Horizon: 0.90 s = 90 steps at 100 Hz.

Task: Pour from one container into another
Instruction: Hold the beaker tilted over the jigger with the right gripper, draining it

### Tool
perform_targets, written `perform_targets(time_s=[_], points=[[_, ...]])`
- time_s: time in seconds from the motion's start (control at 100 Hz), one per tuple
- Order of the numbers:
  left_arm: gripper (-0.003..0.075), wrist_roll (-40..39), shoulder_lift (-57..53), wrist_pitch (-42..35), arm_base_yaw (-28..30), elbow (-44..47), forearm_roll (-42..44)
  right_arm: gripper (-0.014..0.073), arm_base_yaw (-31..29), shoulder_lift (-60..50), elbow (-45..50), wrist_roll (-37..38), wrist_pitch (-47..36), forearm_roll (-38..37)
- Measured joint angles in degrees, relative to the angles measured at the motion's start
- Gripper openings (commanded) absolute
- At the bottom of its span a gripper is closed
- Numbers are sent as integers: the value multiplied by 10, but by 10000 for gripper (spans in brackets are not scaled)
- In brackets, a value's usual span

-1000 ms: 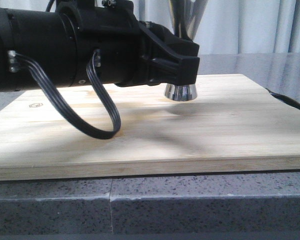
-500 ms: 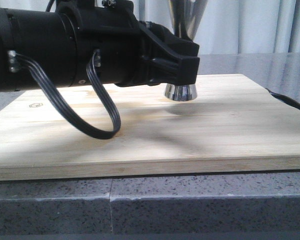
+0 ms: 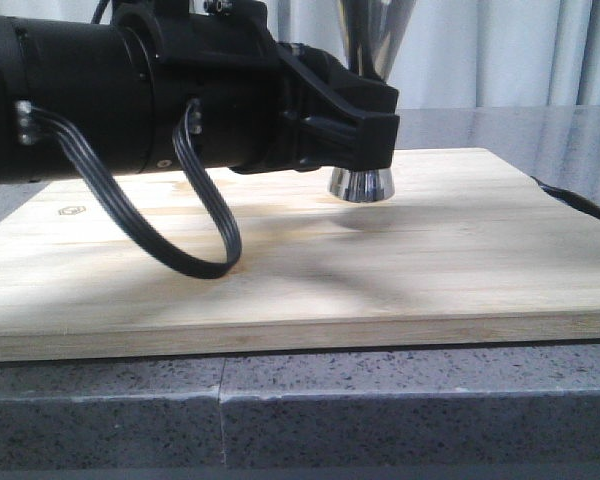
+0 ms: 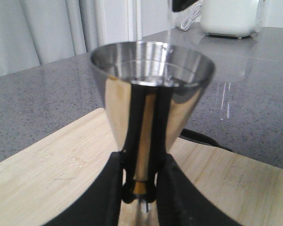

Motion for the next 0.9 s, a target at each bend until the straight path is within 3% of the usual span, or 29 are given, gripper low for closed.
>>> perform_targets(time_s=[0.9], points=[[-19,0,0,0,0,0,0,206,0,0,0,-15,0,0]])
